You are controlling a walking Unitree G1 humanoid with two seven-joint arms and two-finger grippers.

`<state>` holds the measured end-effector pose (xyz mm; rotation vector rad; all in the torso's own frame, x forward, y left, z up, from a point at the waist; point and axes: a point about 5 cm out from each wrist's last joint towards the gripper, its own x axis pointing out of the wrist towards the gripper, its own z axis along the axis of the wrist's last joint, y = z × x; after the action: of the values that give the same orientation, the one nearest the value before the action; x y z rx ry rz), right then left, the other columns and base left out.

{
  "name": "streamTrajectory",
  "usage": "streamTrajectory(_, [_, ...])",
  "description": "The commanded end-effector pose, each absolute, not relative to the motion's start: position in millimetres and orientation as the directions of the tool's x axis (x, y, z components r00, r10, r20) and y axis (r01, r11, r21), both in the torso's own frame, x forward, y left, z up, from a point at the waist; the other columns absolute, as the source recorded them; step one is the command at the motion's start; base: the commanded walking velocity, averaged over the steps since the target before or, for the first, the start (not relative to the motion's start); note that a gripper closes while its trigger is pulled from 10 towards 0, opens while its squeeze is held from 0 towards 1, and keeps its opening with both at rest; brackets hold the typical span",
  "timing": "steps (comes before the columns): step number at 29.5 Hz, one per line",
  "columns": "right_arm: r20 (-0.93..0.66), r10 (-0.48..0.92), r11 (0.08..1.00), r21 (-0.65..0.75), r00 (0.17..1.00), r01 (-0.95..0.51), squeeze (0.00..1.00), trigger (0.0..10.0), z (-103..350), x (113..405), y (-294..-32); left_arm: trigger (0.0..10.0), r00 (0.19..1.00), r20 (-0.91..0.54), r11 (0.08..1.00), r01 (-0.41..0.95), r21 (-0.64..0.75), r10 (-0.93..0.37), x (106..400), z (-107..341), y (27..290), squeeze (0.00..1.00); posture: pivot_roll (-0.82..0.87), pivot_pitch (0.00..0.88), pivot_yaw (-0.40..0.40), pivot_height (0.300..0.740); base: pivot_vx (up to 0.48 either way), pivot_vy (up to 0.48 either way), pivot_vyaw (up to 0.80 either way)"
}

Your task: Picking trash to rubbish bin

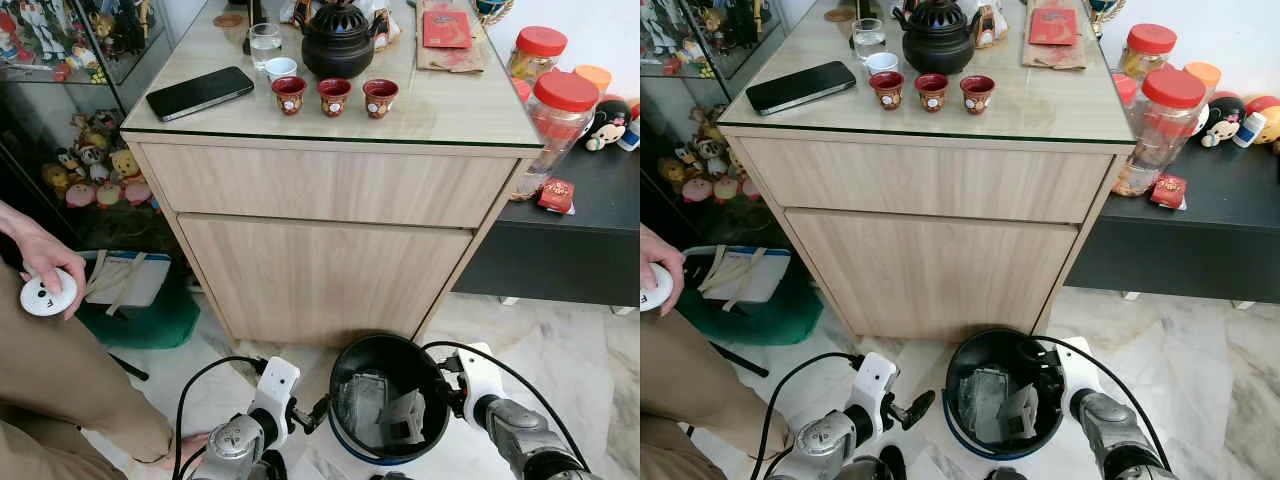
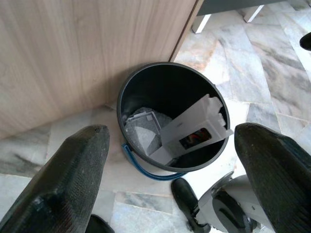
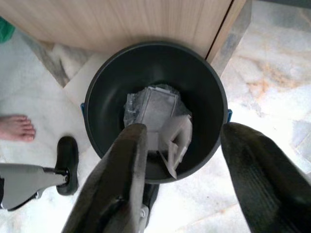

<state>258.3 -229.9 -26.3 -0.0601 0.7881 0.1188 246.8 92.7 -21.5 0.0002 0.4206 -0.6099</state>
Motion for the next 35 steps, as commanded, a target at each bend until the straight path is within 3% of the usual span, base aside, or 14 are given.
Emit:
streamTrajectory(1, [-0.677, 0.065, 0.996, 0.003, 0.733, -0.086, 0.00, 10.0, -24, 259, -232, 10.0, 0.764, -0.429, 0.865, 0.492, -0.096, -0.482, 243, -29, 103, 0.00, -0.07, 0.163, -0.026, 0.740, 0.000, 0.000, 0.00])
streamTrajectory(5, [-0.648, 0.015, 1.000, -0.004, 0.762, -0.024, 0.00, 10.0, -22, 260, -238, 10.0, 0.828, -0.464, 0.941, 0.336, -0.040, -0.315, 246, -33, 124, 0.00, -0.07, 0.160, -0.024, 0.740, 0.000, 0.000, 0.00])
streamTrajectory(11, [-0.650, -0.023, 1.000, -0.025, 0.759, 0.009, 0.00, 10.0, -26, 254, -241, 10.0, 0.838, -0.495, 0.965, 0.261, -0.009, -0.231, 241, -38, 138, 0.00, -0.07, 0.158, -0.022, 0.740, 0.000, 0.000, 0.00])
streamTrajectory(16, [-0.636, -0.115, 0.988, 0.003, 0.763, 0.152, 0.00, 10.0, -36, 236, -248, 10.0, 0.799, -0.589, 0.987, 0.162, 0.018, -0.121, 215, -59, 155, 0.00, -0.07, 0.157, -0.021, 0.740, 0.000, 0.000, 0.00])
streamTrajectory(20, [-0.688, -0.180, 0.967, 0.008, 0.703, 0.255, 0.00, 10.0, -51, 215, -250, 10.0, 0.762, -0.647, 0.996, 0.070, 0.047, -0.023, 199, -70, 164, 0.00, -0.07, 0.142, -0.013, 0.740, 0.000, 0.000, 0.00])
streamTrajectory(27, [-0.733, -0.183, 0.959, 0.014, 0.655, 0.283, 0.00, 10.0, -64, 196, -245, 10.0, 0.712, -0.702, 0.997, 0.018, 0.075, 0.039, 181, -80, 171, 0.00, -0.07, 0.138, -0.010, 0.740, 0.000, 0.000, 0.00])
streamTrajectory(35, [-0.721, -0.191, 0.945, 0.050, 0.667, 0.324, 0.00, 10.0, -65, 192, -245, 10.0, 0.692, -0.717, 0.995, -0.008, 0.098, 0.077, 173, -84, 176, 0.00, -0.07, 0.134, -0.006, 0.740, 0.000, 0.000, 0.00])
